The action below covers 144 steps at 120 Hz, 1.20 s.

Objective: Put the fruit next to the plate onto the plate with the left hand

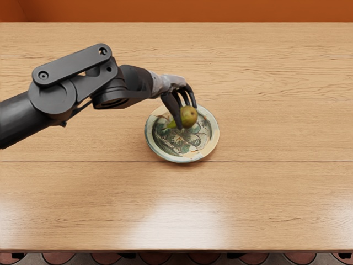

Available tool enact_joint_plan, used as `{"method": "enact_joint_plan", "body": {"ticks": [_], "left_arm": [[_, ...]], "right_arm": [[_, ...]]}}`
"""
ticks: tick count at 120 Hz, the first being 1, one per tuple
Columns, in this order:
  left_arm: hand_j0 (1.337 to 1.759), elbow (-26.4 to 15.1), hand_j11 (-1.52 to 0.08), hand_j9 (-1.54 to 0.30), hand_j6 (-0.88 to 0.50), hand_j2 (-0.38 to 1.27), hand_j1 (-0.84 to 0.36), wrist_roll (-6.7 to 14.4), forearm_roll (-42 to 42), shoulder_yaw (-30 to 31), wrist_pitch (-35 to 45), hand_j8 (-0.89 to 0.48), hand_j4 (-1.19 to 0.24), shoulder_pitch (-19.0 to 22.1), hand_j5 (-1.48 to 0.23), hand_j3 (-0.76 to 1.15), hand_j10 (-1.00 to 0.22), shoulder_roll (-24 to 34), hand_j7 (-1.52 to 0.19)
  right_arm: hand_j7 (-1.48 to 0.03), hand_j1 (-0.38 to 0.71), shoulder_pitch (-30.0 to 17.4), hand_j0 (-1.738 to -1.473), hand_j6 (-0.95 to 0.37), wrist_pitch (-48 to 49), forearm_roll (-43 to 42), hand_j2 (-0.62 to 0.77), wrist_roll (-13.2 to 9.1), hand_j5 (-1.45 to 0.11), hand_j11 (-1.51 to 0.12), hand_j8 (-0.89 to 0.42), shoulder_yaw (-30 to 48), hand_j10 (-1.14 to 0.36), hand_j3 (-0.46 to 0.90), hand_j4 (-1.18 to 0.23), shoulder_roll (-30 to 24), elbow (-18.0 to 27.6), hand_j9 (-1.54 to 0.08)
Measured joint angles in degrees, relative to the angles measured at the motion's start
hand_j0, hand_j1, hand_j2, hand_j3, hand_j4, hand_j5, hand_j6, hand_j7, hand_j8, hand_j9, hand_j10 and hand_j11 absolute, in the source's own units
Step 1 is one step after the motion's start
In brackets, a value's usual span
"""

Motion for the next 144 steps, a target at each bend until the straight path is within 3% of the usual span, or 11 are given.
{"method": "enact_joint_plan", "body": {"ticks": [26,49,62,83,108,120,144], "left_arm": [[1.657,-0.2,-0.36,-0.36,-0.22,0.20,0.04,0.0,-2.5,-0.3,6.2,-0.23,-0.26,0.0,-0.37,0.00,-0.27,-0.6,-0.36],[1.658,-2.2,-0.16,-0.16,-0.10,0.08,0.21,0.0,-3.8,-0.9,7.4,-0.11,-0.12,0.2,-0.16,0.00,-0.12,1.4,-0.16],[1.658,-7.4,-0.11,-0.11,-0.07,0.05,0.26,0.0,-5.1,-1.0,8.1,-0.07,-0.08,1.2,-0.11,0.00,-0.08,5.7,-0.11],[1.658,-14.0,-0.07,-0.07,-0.05,0.03,0.29,0.0,-16.3,-1.1,9.0,-0.05,-0.05,3.2,-0.07,0.00,-0.05,11.4,-0.07],[1.658,-24.7,-0.05,-0.05,-0.04,0.01,0.30,0.0,-24.4,-5.2,12.9,-0.04,-0.04,11.7,-0.05,0.00,-0.04,20.1,-0.05],[1.658,-27.9,-0.05,-0.05,-0.04,0.01,0.31,0.0,-26.1,-8.9,12.5,-0.04,-0.04,16.3,-0.05,0.00,-0.04,23.0,-0.05],[1.658,-31.3,-0.04,-0.04,-0.03,0.01,0.31,0.0,-40.8,-12.4,4.2,-0.03,-0.03,17.5,-0.04,0.00,-0.03,36.3,-0.04]], "right_arm": [[0.00,-0.35,0.0,-1.658,0.00,0.0,0.0,0.00,0.0,0.00,0.00,0.00,0.0,0.00,0.00,0.00,0.0,0.0,0.00],[0.00,-0.35,0.0,-1.658,0.00,0.0,0.0,0.00,0.0,0.00,0.00,0.00,0.0,0.00,0.00,0.00,0.0,0.0,0.00],[0.00,-0.35,0.0,-1.658,0.00,0.0,0.0,0.00,0.0,0.00,0.00,0.00,0.0,0.00,0.00,0.00,0.0,0.0,0.00],[0.00,-0.35,0.0,-1.658,0.00,0.0,0.0,0.00,0.0,0.00,0.00,0.00,-0.1,0.00,0.00,0.00,0.0,0.0,0.00],[0.00,-0.35,0.2,-1.658,0.00,0.0,0.0,0.00,0.0,0.00,0.00,0.00,-0.1,0.00,0.00,0.00,0.0,0.1,0.00],[0.00,-0.35,0.3,-1.658,0.00,0.0,0.0,0.00,0.0,0.00,0.00,0.00,-0.1,0.00,0.00,0.00,0.0,0.1,0.00],[0.00,-0.35,0.4,-1.658,0.00,0.0,-0.1,0.00,-0.1,0.00,0.00,0.00,-0.2,0.00,0.00,0.00,0.0,0.1,0.00]]}}
